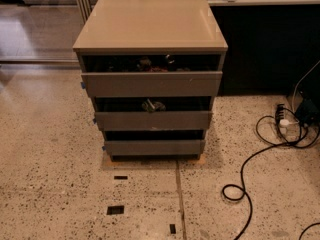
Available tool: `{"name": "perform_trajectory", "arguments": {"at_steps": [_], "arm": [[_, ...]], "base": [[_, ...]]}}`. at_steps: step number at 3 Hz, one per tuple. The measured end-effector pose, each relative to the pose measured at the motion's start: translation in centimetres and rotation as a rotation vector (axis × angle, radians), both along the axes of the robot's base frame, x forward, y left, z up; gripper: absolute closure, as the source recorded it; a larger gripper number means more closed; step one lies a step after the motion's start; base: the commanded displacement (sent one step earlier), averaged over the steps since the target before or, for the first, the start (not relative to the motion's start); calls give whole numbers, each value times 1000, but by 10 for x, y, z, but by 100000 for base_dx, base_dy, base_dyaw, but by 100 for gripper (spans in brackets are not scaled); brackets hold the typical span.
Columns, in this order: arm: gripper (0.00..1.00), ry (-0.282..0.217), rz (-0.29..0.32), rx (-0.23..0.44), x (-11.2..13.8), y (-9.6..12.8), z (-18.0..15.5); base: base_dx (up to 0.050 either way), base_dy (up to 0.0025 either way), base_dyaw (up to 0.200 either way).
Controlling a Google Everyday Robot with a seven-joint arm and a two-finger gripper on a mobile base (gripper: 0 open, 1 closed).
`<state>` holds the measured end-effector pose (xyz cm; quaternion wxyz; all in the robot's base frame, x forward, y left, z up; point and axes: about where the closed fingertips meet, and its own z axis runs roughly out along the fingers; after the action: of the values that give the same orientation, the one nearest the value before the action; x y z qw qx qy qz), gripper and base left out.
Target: Place redbull can into top drawer
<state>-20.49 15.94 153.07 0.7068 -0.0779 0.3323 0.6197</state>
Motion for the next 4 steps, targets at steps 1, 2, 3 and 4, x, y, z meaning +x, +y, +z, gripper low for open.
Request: {"name": "perform_trajectory", "arguments": {"at_steps": [1,2,3,4], "arm": [[0,0,0,0,0,0,0],[0,-45,-18,-56,-13,5,1],[0,20,277,-111,-60,10,-1],[0,72,322,-92,-48,3,2]], "base": [[0,0,0],[0,0,0],[0,0,0],[0,0,0]]}}
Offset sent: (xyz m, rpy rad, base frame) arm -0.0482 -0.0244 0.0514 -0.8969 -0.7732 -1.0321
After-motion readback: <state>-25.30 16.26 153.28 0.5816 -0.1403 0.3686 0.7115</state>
